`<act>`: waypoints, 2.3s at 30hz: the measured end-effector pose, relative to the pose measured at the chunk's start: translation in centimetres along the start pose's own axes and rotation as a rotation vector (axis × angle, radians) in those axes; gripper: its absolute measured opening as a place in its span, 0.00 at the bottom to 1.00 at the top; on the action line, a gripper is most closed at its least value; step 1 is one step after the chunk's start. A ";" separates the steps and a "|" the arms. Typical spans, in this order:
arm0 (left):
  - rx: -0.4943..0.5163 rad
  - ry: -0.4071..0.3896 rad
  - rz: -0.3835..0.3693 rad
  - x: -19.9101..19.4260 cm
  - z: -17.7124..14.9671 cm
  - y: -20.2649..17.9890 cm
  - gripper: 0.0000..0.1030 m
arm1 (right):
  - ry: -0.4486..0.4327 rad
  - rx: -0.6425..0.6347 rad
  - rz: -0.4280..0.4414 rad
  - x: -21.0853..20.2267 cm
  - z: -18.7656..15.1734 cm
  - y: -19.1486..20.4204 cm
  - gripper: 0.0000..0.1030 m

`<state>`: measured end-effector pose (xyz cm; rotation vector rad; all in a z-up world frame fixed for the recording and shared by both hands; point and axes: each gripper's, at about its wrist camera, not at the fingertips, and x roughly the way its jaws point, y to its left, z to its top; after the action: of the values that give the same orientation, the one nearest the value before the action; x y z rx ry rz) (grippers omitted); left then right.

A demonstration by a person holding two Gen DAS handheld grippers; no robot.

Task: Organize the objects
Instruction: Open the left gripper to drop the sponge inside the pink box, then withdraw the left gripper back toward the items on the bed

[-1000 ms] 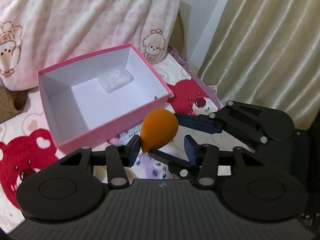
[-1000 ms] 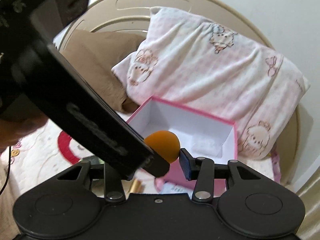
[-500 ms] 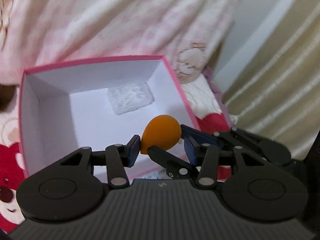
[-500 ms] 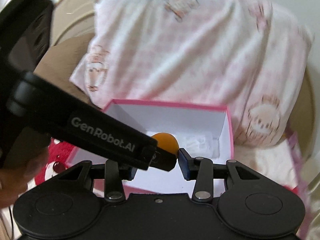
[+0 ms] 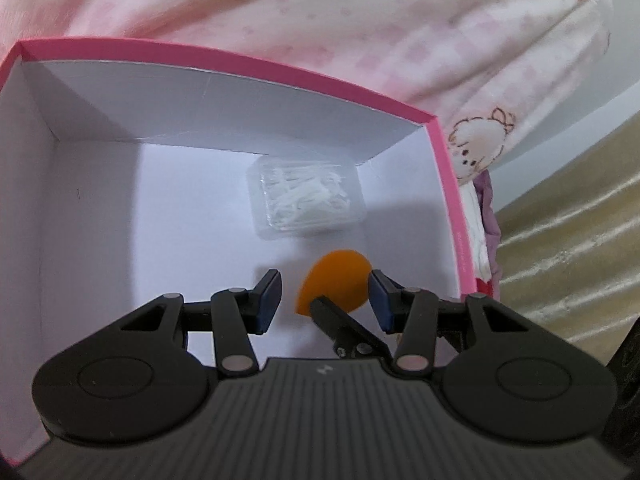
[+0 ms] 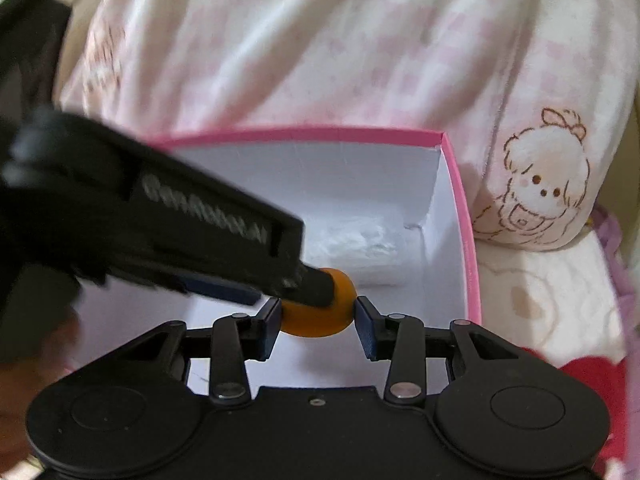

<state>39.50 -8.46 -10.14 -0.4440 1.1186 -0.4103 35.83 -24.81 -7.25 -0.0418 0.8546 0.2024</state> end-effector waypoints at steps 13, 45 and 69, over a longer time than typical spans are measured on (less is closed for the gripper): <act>-0.061 0.032 0.001 3.1 -0.2 0.9 0.19 | 0.095 -0.190 -0.032 3.1 0.7 0.6 0.40; 0.367 0.063 0.165 -19.9 -8.5 -7.1 0.61 | 0.008 -0.108 0.124 -19.4 -1.9 4.1 0.61; 0.427 0.130 0.201 -24.9 -17.2 1.9 0.81 | 0.062 -0.106 0.311 -25.3 -9.8 12.7 0.71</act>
<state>14.40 3.90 1.43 0.0705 1.1514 -0.4906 9.96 -17.59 5.92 -0.0136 0.9094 0.5405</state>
